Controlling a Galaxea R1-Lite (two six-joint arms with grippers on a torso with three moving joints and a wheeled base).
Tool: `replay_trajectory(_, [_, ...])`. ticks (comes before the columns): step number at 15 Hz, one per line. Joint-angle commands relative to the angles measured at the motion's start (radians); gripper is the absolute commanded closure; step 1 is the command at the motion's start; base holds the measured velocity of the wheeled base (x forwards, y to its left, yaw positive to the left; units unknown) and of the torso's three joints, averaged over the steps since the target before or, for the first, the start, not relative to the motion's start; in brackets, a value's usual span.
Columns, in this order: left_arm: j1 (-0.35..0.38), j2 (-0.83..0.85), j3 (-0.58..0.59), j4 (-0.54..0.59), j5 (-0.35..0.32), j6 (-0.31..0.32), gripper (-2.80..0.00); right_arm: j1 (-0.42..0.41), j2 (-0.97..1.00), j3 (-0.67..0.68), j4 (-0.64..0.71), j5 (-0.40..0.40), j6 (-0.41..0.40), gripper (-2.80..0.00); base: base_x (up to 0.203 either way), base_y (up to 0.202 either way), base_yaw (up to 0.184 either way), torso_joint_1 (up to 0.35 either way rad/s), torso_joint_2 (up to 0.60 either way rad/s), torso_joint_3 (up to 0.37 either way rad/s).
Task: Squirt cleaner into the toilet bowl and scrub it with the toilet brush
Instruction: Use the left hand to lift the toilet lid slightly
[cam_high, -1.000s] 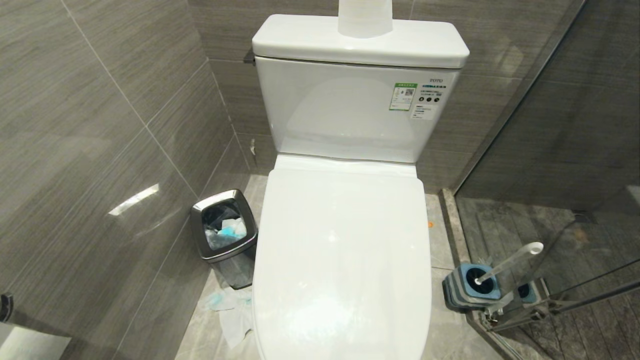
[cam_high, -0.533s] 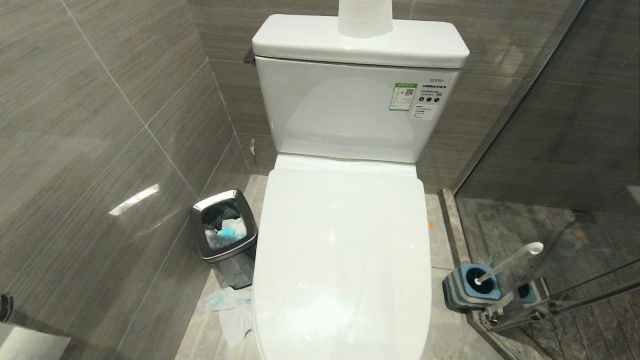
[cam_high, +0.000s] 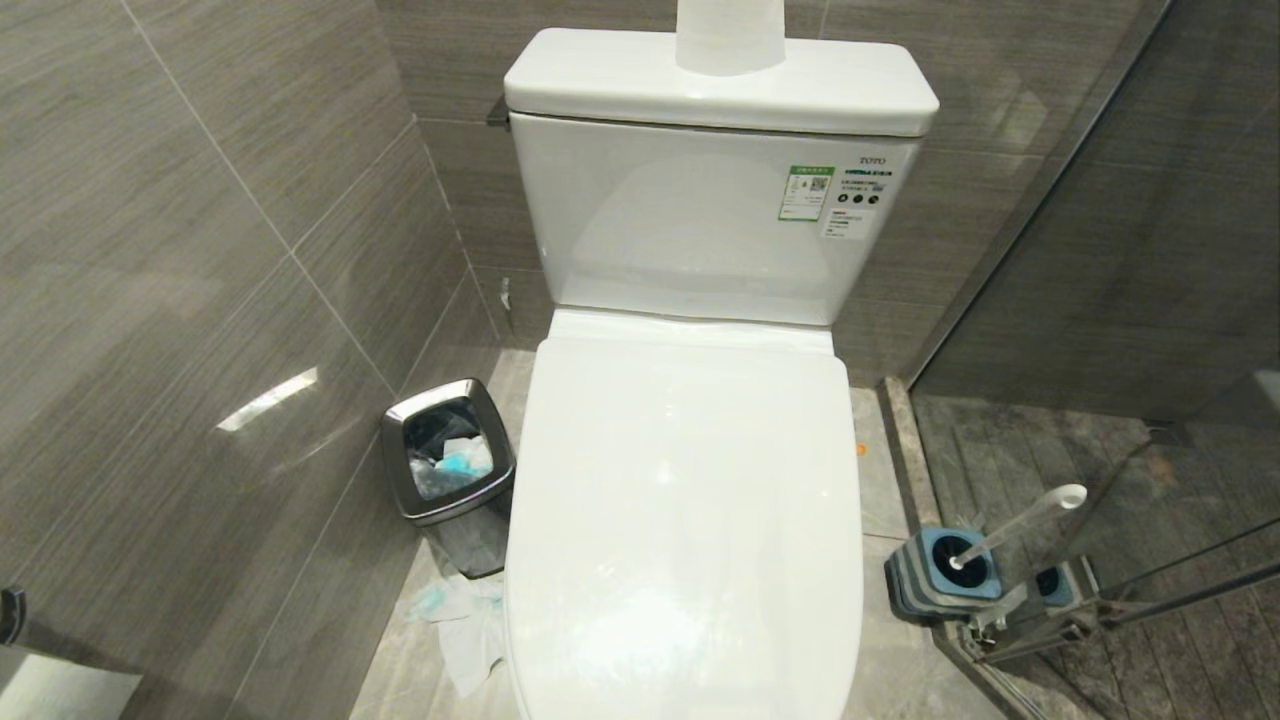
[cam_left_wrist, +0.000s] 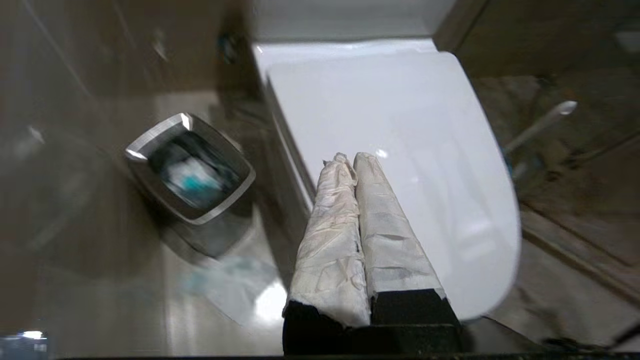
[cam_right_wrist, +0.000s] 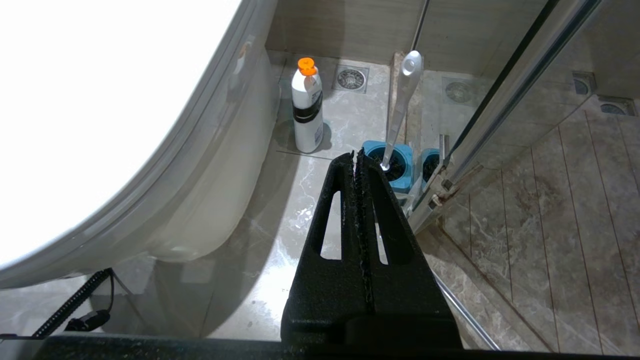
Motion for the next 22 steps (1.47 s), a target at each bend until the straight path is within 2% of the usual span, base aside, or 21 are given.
replay_trajectory(1, [-0.054, 0.09, -0.022, 0.056, -0.003, -0.074, 0.0, 0.0, 0.001, 0.001, 0.0, -0.001, 0.002, 0.0, 0.0, 0.0, 0.0, 0.0, 0.0, 0.0])
replay_trajectory(4, [-0.128, 0.093, -0.019, 0.145, -0.007, -0.141, 0.0, 0.0, 0.001, 0.002, 0.0, -0.001, 0.002, 0.0, 0.0, 0.0, 0.0, 0.0, 0.0, 0.0])
replay_trajectory(6, [-0.208, 0.114, -0.004, 0.155, -0.002, -0.222, 0.0, 0.0, 0.001, 0.002, 0.0, -0.001, 0.002, 0.0, 0.0, 0.0, 0.0, 0.0, 0.0, 0.0])
replay_trajectory(7, [-0.216, 0.122, 0.011, 0.154, 0.011, -0.233, 0.0, 0.0, 0.001, 0.001, 0.0, -0.001, 0.002, 0.0, 0.0, 0.0, 0.0, 0.0, 0.0, 0.0])
replay_trajectory(10, [-0.221, 0.138, 0.077, 0.154, 0.056, -0.225, 0.0, 0.0, 0.001, 0.0, 0.0, -0.001, 0.002, 0.0, 0.0, 0.0, 0.0, 0.0, 0.0, 0.0])
replay_trajectory(14, [-0.221, 0.159, 0.224, 0.13, 0.077, -0.131, 0.0, 0.0, 0.0, 0.0, 0.0, -0.001, 0.001, 0.0, 0.0, 0.0, 0.0, 0.0, 0.0, 0.0])
replay_trajectory(16, [-0.222, 0.203, 0.276, 0.034, 0.115, -0.116, 0.0, 0.0, 0.001, 0.0, 0.0, -0.001, 0.001, 0.0, 0.0, 0.0, 0.0, 0.0, 0.0, 0.0])
replay_trajectory(19, [-0.261, 0.279, 0.308, -0.049, 0.123, -0.123, 0.0, 0.0, 0.0, 0.001, 0.0, -0.001, 0.002, 0.0, 0.0, 0.0, 0.0, 0.0, 0.0, 0.0])
replay_trajectory(22, [-0.288, 0.37, 0.348, -0.179, 0.127, -0.14, 0.0, 0.0, 0.001, 0.001, 0.0, -0.001, 0.002, 0.0, 0.0, 0.0, 0.0, 0.0, 0.0, 0.0])
